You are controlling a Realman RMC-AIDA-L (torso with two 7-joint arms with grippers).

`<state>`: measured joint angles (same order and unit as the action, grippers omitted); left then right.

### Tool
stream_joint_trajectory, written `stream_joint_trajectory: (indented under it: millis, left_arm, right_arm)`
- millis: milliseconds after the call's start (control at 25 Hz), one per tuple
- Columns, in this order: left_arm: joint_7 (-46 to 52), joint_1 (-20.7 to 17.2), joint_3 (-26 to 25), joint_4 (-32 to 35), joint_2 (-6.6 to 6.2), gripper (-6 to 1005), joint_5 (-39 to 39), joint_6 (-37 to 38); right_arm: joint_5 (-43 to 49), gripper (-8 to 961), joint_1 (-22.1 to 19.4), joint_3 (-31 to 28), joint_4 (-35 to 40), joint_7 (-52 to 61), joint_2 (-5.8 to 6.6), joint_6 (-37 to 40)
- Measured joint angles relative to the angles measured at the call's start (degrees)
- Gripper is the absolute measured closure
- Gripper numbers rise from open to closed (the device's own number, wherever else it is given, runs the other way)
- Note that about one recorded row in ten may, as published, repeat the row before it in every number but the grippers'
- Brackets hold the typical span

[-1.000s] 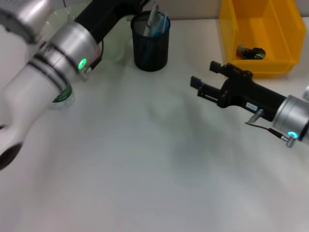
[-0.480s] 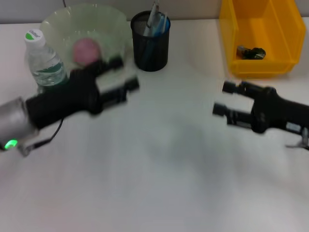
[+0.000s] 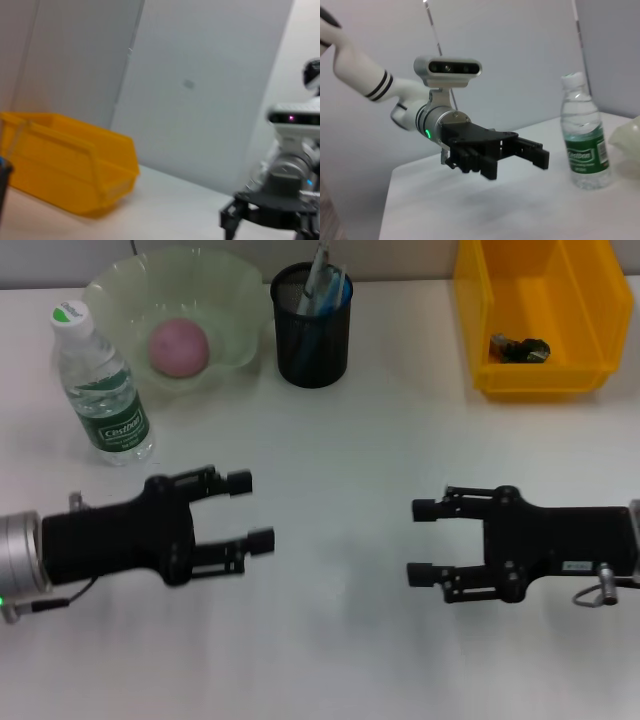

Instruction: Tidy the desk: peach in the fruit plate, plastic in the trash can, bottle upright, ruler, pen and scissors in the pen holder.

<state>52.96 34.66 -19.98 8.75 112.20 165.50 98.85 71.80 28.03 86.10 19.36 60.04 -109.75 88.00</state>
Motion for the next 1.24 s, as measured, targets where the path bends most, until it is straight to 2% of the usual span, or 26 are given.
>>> stream_joint_trajectory:
  millis: [40, 80, 160, 200, 240, 480, 1240]
  left_arm:
    - [0.0, 0.0, 0.0, 0.0, 0.00, 197, 0.0, 0.0]
    - [-0.8, -0.2, 3.0, 0.5, 0.07, 197, 0.0, 0.4]
    - [-0.7, 0.0, 3.9, 1.2, 0.35, 197, -0.1, 0.4]
    - [-0.7, 0.0, 3.9, 1.2, 0.35, 197, -0.1, 0.4]
    - [-1.1, 0.2, 4.3, 2.8, 1.25, 197, -0.2, 0.4]
    - [-1.7, 0.3, 4.4, 4.2, 1.96, 197, -0.3, 0.5]
    - [-1.9, 0.7, 4.6, 4.7, 1.65, 197, -0.4, 0.4]
  right_arm:
    - [0.3, 188, 0.2, 0.2, 0.6, 0.0, -0.33, -0.6]
    - [0.3, 188, 0.2, 0.2, 0.6, 0.0, -0.33, -0.6]
    - [0.4, 188, 0.5, 0.2, 0.7, 0.0, -0.55, -1.1]
    - [0.4, 188, 0.5, 0.1, 0.7, 0.0, -0.57, -1.1]
    - [0.4, 188, 0.5, 0.1, 0.7, 0.0, -0.58, -1.2]
    - [0.5, 188, 0.6, -0.2, 0.7, 0.0, -0.58, -1.3]
    - [0.5, 188, 1.1, -0.5, 1.1, 0.4, -0.86, -2.2]
